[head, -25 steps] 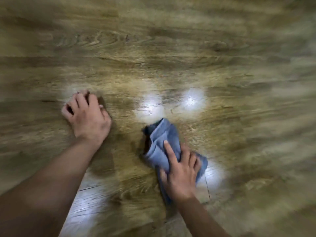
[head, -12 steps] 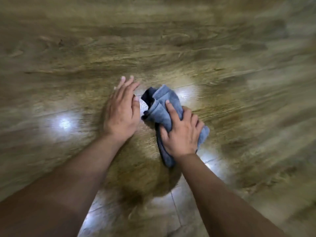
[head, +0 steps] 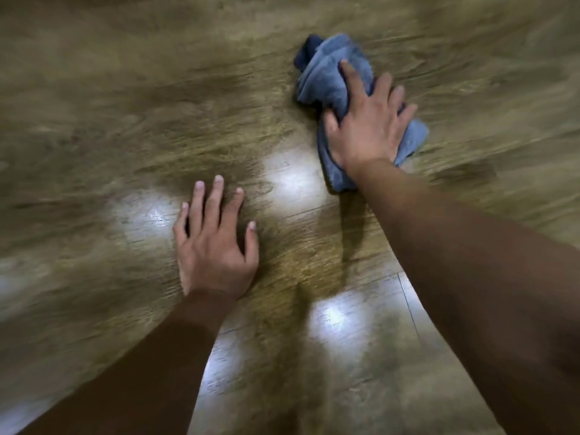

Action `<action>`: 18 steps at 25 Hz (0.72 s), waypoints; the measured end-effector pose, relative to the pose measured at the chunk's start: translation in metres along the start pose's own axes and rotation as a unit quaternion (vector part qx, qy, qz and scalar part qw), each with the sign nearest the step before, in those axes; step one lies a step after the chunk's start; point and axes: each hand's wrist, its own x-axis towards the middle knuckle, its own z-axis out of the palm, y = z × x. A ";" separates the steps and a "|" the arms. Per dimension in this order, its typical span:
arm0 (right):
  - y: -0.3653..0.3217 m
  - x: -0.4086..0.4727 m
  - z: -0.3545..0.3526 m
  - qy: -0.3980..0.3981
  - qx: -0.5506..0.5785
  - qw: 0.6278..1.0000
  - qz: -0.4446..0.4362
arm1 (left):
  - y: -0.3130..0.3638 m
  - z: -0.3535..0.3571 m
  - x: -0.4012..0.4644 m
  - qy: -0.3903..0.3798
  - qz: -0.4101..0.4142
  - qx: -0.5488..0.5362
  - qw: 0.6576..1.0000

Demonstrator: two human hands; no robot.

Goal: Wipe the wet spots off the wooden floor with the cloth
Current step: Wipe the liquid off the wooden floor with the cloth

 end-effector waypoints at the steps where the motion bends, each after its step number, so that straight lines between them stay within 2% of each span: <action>1: -0.001 0.005 0.001 -0.002 -0.001 1.000 -0.005 | 0.000 0.000 0.001 0.004 -0.003 0.001 1.000; 8: -0.003 -0.027 -0.004 0.002 0.003 1.000 -0.024 | -0.007 0.004 0.003 0.005 0.002 0.010 1.000; 16: 0.015 -0.222 -0.026 -0.012 0.028 0.999 0.019 | 0.002 -0.007 0.005 -0.039 0.001 0.020 0.999; 18: 0.037 -0.273 -0.033 -0.018 0.028 0.999 0.026 | 0.024 -0.010 -0.008 -0.044 0.063 0.006 0.997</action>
